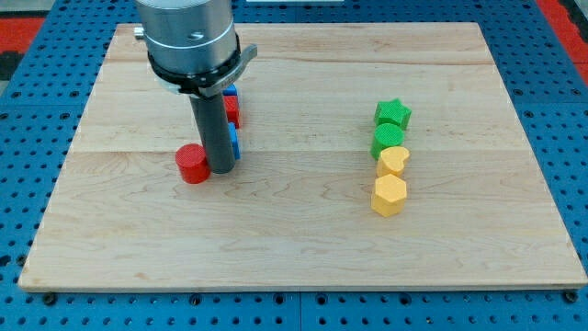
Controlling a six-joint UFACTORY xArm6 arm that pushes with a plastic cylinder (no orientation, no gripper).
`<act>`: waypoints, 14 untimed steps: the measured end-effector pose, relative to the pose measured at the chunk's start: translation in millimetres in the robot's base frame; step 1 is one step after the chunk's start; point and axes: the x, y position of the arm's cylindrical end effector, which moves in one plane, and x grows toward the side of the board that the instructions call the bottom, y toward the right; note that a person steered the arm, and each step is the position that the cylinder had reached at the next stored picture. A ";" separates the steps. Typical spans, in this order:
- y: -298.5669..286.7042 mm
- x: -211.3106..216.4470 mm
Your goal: Push red circle towards righr side
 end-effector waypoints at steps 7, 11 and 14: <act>-75.8 10.3; -119.0 -25.2; -31.6 9.2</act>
